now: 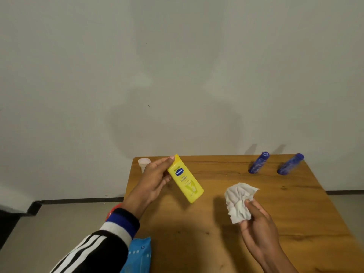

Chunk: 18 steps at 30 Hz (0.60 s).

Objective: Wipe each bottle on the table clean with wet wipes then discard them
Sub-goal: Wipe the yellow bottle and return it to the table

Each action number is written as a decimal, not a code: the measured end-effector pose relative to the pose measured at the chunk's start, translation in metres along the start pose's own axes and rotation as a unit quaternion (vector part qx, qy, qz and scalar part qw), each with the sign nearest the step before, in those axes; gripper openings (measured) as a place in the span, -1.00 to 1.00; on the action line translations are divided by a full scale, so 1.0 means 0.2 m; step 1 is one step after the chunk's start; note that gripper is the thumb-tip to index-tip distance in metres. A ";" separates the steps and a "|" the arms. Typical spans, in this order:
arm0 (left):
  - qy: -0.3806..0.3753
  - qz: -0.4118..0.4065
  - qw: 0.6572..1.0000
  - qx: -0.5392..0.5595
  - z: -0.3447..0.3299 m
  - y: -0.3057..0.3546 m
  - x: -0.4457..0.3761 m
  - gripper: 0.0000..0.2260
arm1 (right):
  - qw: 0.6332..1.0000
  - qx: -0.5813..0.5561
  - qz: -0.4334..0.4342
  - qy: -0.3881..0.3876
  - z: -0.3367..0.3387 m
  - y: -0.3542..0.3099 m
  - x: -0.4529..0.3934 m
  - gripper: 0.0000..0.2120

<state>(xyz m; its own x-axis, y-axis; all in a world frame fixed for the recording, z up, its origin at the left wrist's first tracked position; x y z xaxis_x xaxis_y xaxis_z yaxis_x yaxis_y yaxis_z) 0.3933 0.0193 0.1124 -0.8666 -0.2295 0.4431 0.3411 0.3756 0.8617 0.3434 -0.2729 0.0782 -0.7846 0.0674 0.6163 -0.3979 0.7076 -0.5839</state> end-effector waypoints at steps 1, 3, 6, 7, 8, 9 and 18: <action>-0.006 0.003 1.000 0.005 -0.03 -0.01 0.02 -0.86 | 1.000 -0.001 0.007 -0.006 0.00 -0.01 0.04 -0.73; -0.018 0.006 1.000 0.009 -0.09 -0.03 0.09 -0.84 | 1.000 -0.001 0.022 -0.021 0.01 -0.04 0.15 -0.73; -0.035 0.007 0.999 0.031 -0.19 -0.07 0.18 -0.82 | 0.999 0.004 0.031 -0.041 -0.01 -0.06 0.28 -0.71; -0.039 0.011 0.999 0.036 -0.22 -0.09 0.21 -0.81 | 0.998 0.005 0.033 -0.045 -0.01 -0.06 0.32 -0.70; -0.044 0.018 0.998 0.043 -0.25 -0.11 0.24 -0.81 | 0.998 0.003 0.036 -0.049 -0.01 -0.07 0.36 -0.70; -0.047 0.026 0.997 0.051 -0.28 -0.13 0.28 -0.81 | 0.998 0.000 0.038 -0.056 -0.01 -0.09 0.39 -0.69; -0.092 0.114 0.986 0.079 -0.58 -0.23 0.48 -0.66 | 0.993 -0.027 0.045 -0.110 0.04 -0.32 0.49 -0.65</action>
<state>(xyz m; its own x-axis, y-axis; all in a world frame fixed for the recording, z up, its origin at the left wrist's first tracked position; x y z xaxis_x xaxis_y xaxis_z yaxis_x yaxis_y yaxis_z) 0.3369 -0.1244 0.1445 -0.8306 0.0384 0.5555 0.4859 0.5374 0.6893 0.2874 -0.3180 0.1718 -0.9033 -0.0194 0.4285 -0.3001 0.7424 -0.5990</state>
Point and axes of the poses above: each hand's wrist, its own x-axis away from the middle knuckle, its own z-axis out of the back of the hand, y = z × x, the point moved 6 cm from there along -x, towards the middle knuckle, and after that the axes turned 3 degrees about y, right-handed, at the moved point
